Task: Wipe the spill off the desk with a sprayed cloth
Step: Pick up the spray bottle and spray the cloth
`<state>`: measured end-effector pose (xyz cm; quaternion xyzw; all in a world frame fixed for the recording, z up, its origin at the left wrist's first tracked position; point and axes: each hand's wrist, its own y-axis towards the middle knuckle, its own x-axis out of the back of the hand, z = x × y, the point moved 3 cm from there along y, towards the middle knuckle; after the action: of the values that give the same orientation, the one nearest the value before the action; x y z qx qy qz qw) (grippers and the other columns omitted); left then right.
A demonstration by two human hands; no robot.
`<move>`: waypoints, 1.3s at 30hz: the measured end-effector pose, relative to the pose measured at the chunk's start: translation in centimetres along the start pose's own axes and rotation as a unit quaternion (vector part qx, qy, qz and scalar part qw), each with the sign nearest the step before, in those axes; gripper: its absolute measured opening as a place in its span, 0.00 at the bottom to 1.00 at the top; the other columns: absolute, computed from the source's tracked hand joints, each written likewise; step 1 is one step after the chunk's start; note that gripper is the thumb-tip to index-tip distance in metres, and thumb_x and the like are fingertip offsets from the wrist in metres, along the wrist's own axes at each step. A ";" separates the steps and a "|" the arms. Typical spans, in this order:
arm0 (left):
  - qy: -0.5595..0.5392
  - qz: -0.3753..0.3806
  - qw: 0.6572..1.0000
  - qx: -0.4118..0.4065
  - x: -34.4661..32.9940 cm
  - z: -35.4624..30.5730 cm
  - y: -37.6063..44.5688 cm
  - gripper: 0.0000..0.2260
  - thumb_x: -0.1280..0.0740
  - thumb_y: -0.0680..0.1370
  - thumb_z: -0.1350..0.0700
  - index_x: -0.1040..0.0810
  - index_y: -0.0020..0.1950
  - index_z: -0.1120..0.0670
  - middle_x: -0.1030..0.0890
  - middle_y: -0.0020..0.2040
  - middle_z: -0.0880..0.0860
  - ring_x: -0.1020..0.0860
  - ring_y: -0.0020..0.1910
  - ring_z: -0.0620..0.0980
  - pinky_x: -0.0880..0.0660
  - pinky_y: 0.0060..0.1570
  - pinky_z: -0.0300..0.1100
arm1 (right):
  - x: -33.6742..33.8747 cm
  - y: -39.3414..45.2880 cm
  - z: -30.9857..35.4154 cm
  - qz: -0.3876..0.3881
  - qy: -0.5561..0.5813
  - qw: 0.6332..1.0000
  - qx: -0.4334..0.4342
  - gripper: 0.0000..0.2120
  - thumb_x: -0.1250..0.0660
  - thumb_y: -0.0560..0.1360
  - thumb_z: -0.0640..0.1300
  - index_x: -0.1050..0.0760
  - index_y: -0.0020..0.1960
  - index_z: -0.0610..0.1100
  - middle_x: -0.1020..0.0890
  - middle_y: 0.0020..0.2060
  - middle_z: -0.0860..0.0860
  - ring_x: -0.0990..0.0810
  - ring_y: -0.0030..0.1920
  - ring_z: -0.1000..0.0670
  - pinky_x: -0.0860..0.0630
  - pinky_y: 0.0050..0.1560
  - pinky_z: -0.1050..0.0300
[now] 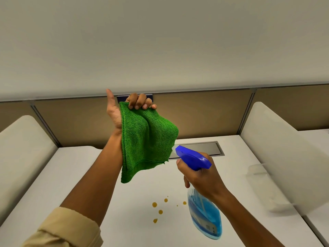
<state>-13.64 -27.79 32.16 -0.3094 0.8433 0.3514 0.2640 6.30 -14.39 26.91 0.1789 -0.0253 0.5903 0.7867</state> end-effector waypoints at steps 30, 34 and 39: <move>-0.001 0.021 1.000 0.016 -1.8 3.0 1.4 0.34 0.59 0.75 0.24 0.42 0.29 0.52 0.41 0.31 0.51 0.37 0.37 0.52 0.34 0.48 0.51 | 2.2 0.5 -1.0 0.003 -0.008 1.000 0.024 0.10 0.30 0.74 0.42 0.26 0.37 0.39 0.25 0.21 0.50 0.24 0.22 0.52 0.22 0.29 0.53; -0.005 0.018 1.000 0.020 -1.9 3.4 1.4 0.33 0.59 0.76 0.24 0.41 0.29 0.52 0.41 0.32 0.51 0.36 0.37 0.52 0.34 0.48 0.51 | 2.7 0.3 -1.5 -0.014 -0.011 1.000 0.006 0.11 0.30 0.75 0.39 0.27 0.35 0.43 0.26 0.20 0.52 0.25 0.21 0.54 0.24 0.28 0.60; -0.014 0.015 1.000 0.022 -1.9 3.8 1.4 0.33 0.58 0.76 0.25 0.42 0.30 0.53 0.41 0.32 0.52 0.37 0.37 0.52 0.33 0.47 0.51 | 3.4 -0.2 -1.9 -0.026 -0.010 1.000 0.014 0.08 0.29 0.74 0.41 0.25 0.37 0.45 0.26 0.22 0.49 0.24 0.21 0.51 0.24 0.27 0.60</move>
<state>-12.51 -23.51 31.65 -0.2860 0.8514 0.3412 0.2773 7.22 -10.71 25.97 0.1965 -0.0205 0.5678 0.7991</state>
